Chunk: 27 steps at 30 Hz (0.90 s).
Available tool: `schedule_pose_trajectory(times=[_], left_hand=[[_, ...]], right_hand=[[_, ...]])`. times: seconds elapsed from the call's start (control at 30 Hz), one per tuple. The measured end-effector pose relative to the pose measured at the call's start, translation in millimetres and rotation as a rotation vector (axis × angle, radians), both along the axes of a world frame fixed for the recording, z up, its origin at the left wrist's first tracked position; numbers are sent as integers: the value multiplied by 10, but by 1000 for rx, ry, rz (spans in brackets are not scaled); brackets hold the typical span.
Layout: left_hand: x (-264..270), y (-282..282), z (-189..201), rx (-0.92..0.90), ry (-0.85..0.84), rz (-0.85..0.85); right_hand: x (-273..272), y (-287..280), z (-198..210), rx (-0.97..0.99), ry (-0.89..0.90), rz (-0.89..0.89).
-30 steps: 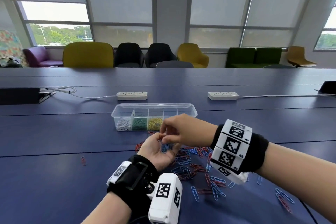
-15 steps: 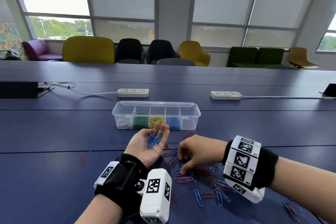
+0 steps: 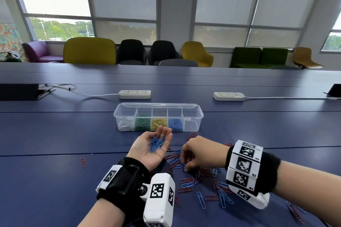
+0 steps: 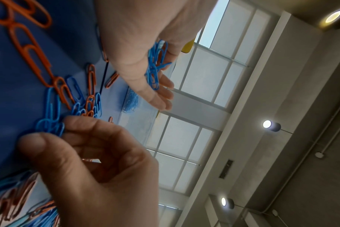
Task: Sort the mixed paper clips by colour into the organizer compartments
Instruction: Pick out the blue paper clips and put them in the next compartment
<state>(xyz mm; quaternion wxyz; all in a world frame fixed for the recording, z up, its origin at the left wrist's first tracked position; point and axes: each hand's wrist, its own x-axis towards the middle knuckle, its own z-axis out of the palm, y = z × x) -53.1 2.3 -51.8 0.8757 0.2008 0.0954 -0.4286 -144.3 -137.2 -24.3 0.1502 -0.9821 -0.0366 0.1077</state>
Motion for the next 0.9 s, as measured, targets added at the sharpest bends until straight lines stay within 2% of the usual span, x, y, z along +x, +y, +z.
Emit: schedule_pose_trajectory(times=[0.5,0.73,0.9], left_hand=[[-13,6,-12,-3,-17,-24],[-84,-48,-13,-18,-9,-88],[-122,-55,29,-41,13,-91]], right_hand=[[-46,-22,27,-39,86,12],[135,1,374,216,-220,-11],[297,84,344,237,-337,2]])
